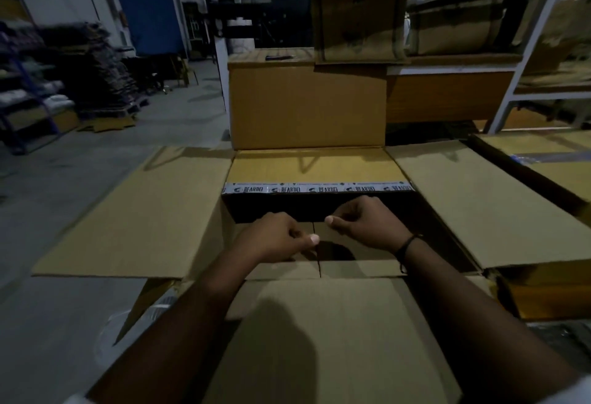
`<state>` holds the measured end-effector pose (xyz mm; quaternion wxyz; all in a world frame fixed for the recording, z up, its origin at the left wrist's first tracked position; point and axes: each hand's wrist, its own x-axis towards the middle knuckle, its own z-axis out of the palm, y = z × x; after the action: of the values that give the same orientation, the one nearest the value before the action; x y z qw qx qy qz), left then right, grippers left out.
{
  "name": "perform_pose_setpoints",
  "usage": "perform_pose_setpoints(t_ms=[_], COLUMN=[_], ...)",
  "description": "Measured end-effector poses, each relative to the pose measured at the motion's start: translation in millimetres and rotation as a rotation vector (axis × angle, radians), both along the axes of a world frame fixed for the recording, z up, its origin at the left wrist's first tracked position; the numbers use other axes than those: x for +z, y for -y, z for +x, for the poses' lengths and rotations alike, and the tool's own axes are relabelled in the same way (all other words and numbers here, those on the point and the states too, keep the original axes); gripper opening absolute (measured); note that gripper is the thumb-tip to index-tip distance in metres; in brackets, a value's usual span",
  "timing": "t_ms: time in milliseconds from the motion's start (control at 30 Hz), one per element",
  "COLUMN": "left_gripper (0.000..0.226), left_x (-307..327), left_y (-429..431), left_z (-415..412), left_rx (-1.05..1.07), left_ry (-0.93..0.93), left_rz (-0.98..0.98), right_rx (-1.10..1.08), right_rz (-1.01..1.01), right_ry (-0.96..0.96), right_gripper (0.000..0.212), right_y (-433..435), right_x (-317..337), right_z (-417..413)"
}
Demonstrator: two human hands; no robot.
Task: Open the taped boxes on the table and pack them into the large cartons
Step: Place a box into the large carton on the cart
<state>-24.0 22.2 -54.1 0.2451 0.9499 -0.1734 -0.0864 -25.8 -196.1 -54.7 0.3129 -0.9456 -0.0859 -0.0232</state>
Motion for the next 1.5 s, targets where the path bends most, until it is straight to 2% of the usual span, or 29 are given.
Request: perform_pose_setpoints(t_ms=[67,167,267,367,467,500,567,633,767,867,1000,1133,1300,1400,1500], left_gripper=[0.027,0.055,0.053,0.045,0.050,0.054,0.060,0.066,0.077,0.083,0.086,0.097,0.084,0.099,0.110], left_x=[-2,2,20,42,60,64,68,70,70,59,40,29,26,16,12], left_y=[10,22,25,26,30,31,35,40,49,49,50,60,70,59,43], left_z=[21,47,64,77,94,102,122,147,200,234,260,283,305,305,304], left_rx=[0.015,0.063,0.085,0.122,0.154,0.158,0.165,0.169,0.169,0.149,0.142,0.116,0.099,0.134,0.173], left_ry=[0.009,0.027,0.130,0.226,0.315,0.375,0.487,0.512,0.477,0.430,0.371,0.437,0.558,0.572,0.567], left_rz=[0.095,0.247,0.311,0.251,0.192,0.171,0.161,0.214,0.326,0.378,0.414,0.456,0.461,0.550,0.586], right_rx=[-0.027,-0.021,-0.042,-0.080,-0.131,-0.133,-0.125,-0.126,-0.146,-0.141,-0.142,-0.043,0.022,0.036,-0.002], right_rz=[-0.158,-0.358,-0.465,-0.458,-0.444,-0.452,-0.460,-0.468,-0.562,-0.573,-0.526,-0.552,-0.583,-0.658,-0.723], right_ry=[-0.030,-0.034,0.012,0.107,0.285,0.340,0.390,0.383,0.312,0.208,0.129,0.264,0.324,0.414,0.370], right_gripper=[0.025,0.032,0.029,0.028,0.017,0.019,0.036,0.051,0.068,0.076,0.077,0.066,0.081,0.078,0.086], right_y=[0,1,4,7,11,13,18,24,36,42,38,15,-13,6,41], right_x=[1,9,20,39,63,68,75,74,70,64,45,37,38,32,22], right_z=[28,56,70,77,88,95,118,149,208,241,271,292,303,301,299])
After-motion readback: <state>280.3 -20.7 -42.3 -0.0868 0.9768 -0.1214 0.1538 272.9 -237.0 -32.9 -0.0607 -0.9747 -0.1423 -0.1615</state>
